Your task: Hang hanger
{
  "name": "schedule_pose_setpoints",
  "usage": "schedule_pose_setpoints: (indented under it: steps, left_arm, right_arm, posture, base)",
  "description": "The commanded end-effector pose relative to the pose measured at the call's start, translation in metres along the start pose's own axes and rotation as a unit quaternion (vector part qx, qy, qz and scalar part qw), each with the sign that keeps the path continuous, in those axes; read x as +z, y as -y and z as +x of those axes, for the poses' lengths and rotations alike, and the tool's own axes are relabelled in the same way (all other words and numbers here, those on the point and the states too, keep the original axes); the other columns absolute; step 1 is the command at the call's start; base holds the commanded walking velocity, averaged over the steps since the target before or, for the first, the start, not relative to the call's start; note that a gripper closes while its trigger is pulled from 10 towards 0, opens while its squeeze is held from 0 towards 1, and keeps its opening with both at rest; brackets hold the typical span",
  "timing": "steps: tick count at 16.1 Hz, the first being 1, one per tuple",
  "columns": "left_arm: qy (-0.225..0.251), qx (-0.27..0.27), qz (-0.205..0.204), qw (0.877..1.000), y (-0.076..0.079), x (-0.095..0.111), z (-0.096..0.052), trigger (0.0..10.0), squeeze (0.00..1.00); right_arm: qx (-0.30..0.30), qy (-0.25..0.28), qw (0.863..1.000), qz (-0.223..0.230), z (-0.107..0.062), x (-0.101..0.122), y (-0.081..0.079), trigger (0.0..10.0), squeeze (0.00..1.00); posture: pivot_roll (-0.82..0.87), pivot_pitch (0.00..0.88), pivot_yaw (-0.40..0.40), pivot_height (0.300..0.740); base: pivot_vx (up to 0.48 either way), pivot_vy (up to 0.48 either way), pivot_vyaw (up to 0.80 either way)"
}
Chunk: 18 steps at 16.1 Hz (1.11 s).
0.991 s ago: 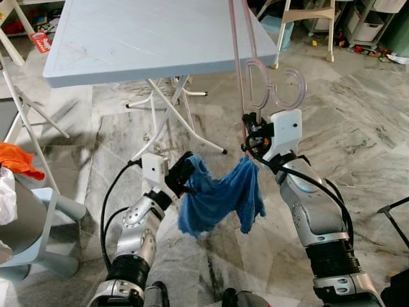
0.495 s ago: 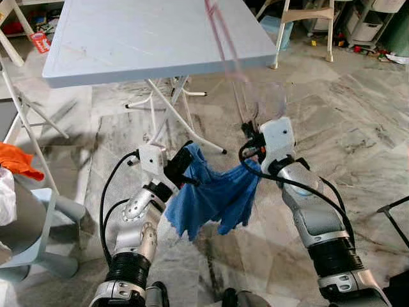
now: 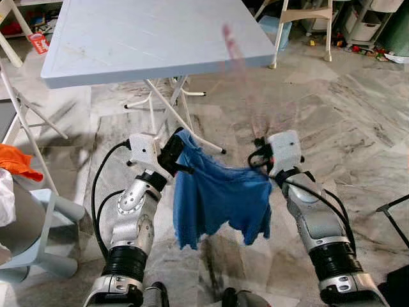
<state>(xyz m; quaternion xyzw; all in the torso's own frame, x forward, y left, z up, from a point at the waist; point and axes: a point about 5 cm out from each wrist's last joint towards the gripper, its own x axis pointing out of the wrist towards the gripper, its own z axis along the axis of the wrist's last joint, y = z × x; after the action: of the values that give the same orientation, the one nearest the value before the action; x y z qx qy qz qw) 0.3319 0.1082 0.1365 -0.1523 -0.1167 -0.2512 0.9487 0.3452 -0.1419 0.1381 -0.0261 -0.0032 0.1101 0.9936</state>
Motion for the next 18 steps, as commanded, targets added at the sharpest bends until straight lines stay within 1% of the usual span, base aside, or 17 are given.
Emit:
schedule_pose_setpoints:
  steps: [1, 2, 3, 4, 5, 6, 7, 8, 9, 10, 11, 12, 13, 15, 16, 17, 18]
  left_arm:
    - [0.001, -0.003, 0.002, 1.0, 0.003, -0.001, 0.0, 0.0, 0.0]
    - [-0.004, -0.006, -0.001, 1.0, 0.006, -0.004, -0.001, 0.0, 0.0]
    - [-0.009, -0.009, -0.007, 1.0, 0.01, -0.008, -0.001, 0.0, 0.0]
    - [-0.015, -0.009, -0.014, 1.0, 0.015, -0.013, -0.002, 0.0, 0.0]
    - [-0.018, -0.009, -0.02, 1.0, 0.017, -0.015, -0.001, 0.0, 0.0]
    - [-0.022, -0.007, -0.027, 0.999, 0.019, -0.018, -0.001, 0.0, 0.0]
    - [-0.024, -0.005, -0.037, 0.999, 0.021, -0.02, 0.0, 0.0, 0.0]
    - [-0.024, -0.006, -0.042, 0.999, 0.023, -0.02, 0.001, 0.0, 0.0]
    - [-0.024, -0.009, -0.045, 0.999, 0.025, -0.02, 0.002, 0.0, 0.0]
    - [-0.024, -0.01, -0.046, 0.999, 0.026, -0.02, 0.003, 0.0, 0.0]
    - [-0.024, -0.011, -0.048, 0.999, 0.026, -0.02, 0.003, 0.0, 0.0]
    - [-0.024, -0.011, -0.049, 0.998, 0.026, -0.02, 0.003, 0.0, 0.0]
    - [-0.025, -0.011, -0.049, 0.998, 0.027, -0.02, 0.003, 0.0, 0.0]
    - [-0.028, -0.01, -0.054, 0.998, 0.027, -0.021, 0.003, 0.0, 0.0]
    - [-0.03, -0.009, -0.057, 0.998, 0.027, -0.022, 0.003, 0.0, 0.0]
    - [-0.03, -0.01, -0.06, 0.998, 0.027, -0.022, 0.003, 0.0, 0.0]
    - [-0.03, -0.012, -0.061, 0.998, 0.029, -0.022, 0.004, 0.0, 0.0]
  right_arm:
    - [-0.017, 0.036, 0.996, 0.074, 0.002, 0.012, 0.004, 10.0, 0.0]
    - [-0.01, 0.037, 0.993, 0.113, 0.001, 0.009, 0.0, 10.0, 0.0]
    - [0.005, 0.05, 0.987, 0.15, 0.001, 0.009, -0.005, 10.0, 0.0]
    - [0.04, 0.076, 0.984, 0.157, 0.001, 0.013, -0.017, 10.0, 0.0]
    - [0.034, 0.086, 0.976, 0.196, 0.003, 0.013, -0.018, 10.0, 0.0]
    - [0.038, 0.12, 0.955, 0.27, 0.004, 0.018, -0.018, 10.0, 0.0]
    - [0.025, 0.153, 0.949, 0.274, 0.004, 0.024, -0.014, 10.0, 0.0]
    - [0.001, 0.183, 0.914, 0.361, 0.006, 0.029, -0.005, 10.0, 0.0]
    - [-0.019, 0.209, 0.863, 0.46, 0.009, 0.032, 0.005, 10.0, 0.0]
    - [-0.022, 0.226, 0.834, 0.503, 0.011, 0.034, 0.009, 10.0, 0.0]
    - [-0.008, 0.244, 0.794, 0.557, 0.012, 0.038, 0.011, 10.0, 0.0]
    - [0.007, 0.26, 0.771, 0.581, 0.012, 0.041, 0.011, 10.0, 0.0]
    - [0.024, 0.273, 0.753, 0.599, 0.012, 0.044, 0.01, 10.0, 0.0]
    - [0.047, 0.282, 0.724, 0.627, 0.011, 0.047, 0.008, 10.0, 0.0]
    - [0.063, 0.266, 0.762, 0.587, 0.013, 0.048, 0.002, 10.0, 0.0]
    - [0.109, 0.21, 0.927, 0.29, 0.015, 0.045, -0.025, 10.0, 0.0]
    - [0.115, 0.201, 0.966, 0.112, 0.01, 0.035, -0.034, 10.0, 0.0]
  posture:
    - [-0.05, 0.174, -0.015, 0.74]
    - [-0.05, 0.174, -0.015, 0.74]
    - [-0.05, 0.174, -0.015, 0.74]
    - [-0.05, 0.174, -0.015, 0.74]
    - [-0.05, 0.176, -0.016, 0.74]
    - [-0.05, 0.176, -0.016, 0.74]
    - [-0.05, 0.176, -0.016, 0.74]
    - [-0.05, 0.175, -0.014, 0.74]
    - [-0.05, 0.175, -0.013, 0.74]
    - [-0.05, 0.174, -0.013, 0.74]
    - [-0.05, 0.174, -0.013, 0.74]
    - [-0.05, 0.174, -0.013, 0.74]
    - [-0.05, 0.174, -0.013, 0.74]
    - [-0.04, 0.174, -0.012, 0.74]
    - [-0.04, 0.174, -0.011, 0.74]
    - [-0.05, 0.174, -0.011, 0.74]
    - [-0.05, 0.172, -0.013, 0.74]
  base:
    - [0.0, 0.0, 0.0]
    - [0.0, 0.0, 0.0]
    - [0.0, 0.0, 0.0]
    - [0.0, 0.0, 0.0]
    - [0.0, 0.0, 0.0]
    - [0.0, 0.0, 0.0]
    - [0.0, 0.0, 0.0]
    - [0.0, 0.0, 0.0]
    - [0.0, 0.0, 0.0]
    - [0.0, 0.0, 0.0]
    - [0.0, 0.0, 0.0]
    - [0.0, 0.0, 0.0]
    - [0.0, 0.0, 0.0]
    - [0.0, 0.0, 0.0]
    - [0.0, 0.0, 0.0]
    - [0.0, 0.0, 0.0]
    - [0.0, 0.0, 0.0]
